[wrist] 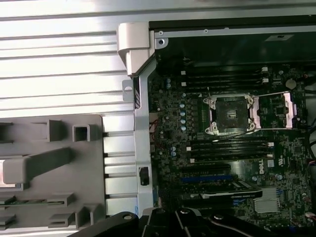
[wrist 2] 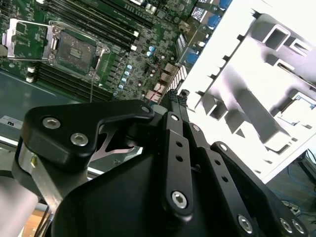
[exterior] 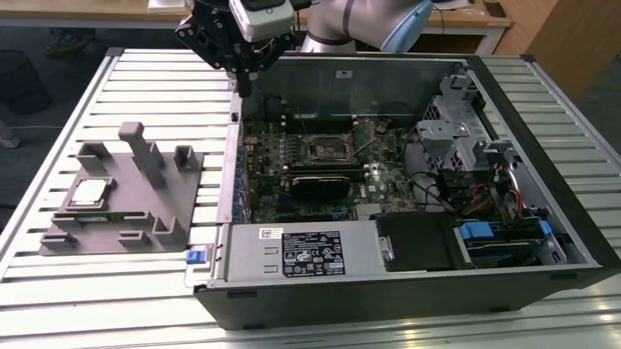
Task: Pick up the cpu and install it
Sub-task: 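Reach for the cpu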
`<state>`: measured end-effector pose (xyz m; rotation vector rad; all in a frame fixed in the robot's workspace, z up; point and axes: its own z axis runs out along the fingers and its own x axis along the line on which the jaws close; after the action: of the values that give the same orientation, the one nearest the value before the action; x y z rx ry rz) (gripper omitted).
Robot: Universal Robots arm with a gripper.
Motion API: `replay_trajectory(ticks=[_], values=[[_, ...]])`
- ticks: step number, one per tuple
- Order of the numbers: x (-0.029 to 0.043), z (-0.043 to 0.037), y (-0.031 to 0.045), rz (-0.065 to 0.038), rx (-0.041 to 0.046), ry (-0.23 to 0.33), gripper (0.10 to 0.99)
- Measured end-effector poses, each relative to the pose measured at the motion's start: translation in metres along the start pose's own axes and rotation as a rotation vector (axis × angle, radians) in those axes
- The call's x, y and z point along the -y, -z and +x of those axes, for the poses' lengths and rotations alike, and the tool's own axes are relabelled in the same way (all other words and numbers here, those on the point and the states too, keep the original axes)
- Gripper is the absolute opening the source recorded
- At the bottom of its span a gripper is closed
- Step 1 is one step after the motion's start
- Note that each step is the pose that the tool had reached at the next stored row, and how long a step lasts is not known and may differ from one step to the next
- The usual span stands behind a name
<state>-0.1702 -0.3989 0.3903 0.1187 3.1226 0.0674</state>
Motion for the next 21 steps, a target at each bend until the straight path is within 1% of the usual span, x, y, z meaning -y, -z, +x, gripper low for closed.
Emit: replay_trajectory(ticks=[21], values=[[0.0014, 0.0170, -0.0022, 0.001, -0.0101, 0.000, 0.106]])
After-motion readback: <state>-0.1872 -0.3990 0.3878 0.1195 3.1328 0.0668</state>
